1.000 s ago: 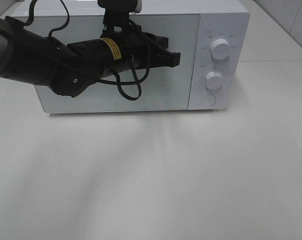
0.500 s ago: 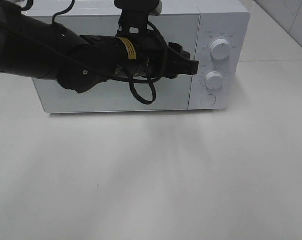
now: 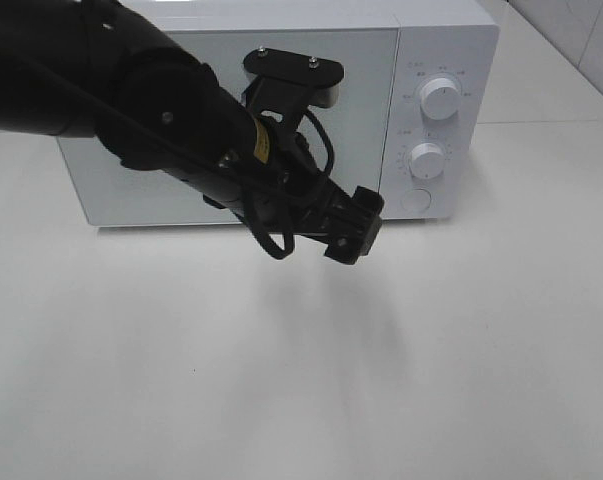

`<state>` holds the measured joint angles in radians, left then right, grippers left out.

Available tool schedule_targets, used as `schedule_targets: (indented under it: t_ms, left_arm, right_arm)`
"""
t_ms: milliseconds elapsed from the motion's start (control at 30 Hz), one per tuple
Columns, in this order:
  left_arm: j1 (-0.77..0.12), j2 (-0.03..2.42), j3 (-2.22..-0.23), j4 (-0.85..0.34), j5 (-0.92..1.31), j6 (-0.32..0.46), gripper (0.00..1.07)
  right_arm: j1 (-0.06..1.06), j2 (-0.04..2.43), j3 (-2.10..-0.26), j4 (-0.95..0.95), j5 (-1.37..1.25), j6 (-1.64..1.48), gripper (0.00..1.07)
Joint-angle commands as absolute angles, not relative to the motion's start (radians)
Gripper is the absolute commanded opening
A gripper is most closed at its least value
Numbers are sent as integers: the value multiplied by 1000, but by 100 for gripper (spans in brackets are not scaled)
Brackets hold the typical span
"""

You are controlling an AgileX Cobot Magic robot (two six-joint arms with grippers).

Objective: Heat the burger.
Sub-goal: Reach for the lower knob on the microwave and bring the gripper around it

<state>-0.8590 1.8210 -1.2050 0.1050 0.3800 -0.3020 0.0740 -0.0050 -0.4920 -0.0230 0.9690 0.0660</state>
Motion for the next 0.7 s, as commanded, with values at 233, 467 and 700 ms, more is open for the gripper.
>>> schedule_targets:
  t_ms: [233,467,700]
  left_arm:
    - [-862,1715,-1214,90,839,-309,98]
    - [-858,1679,-1214,92,1014,-281,98]
    - [-738,1673,-1214,54,1117,-217,98]
  right_arm:
    - [69,-34,-491,-21,959,56,74]
    - [69,-34,-491,-21,959,56,74]
    - [69,-34,-491,-21,959,56,74]
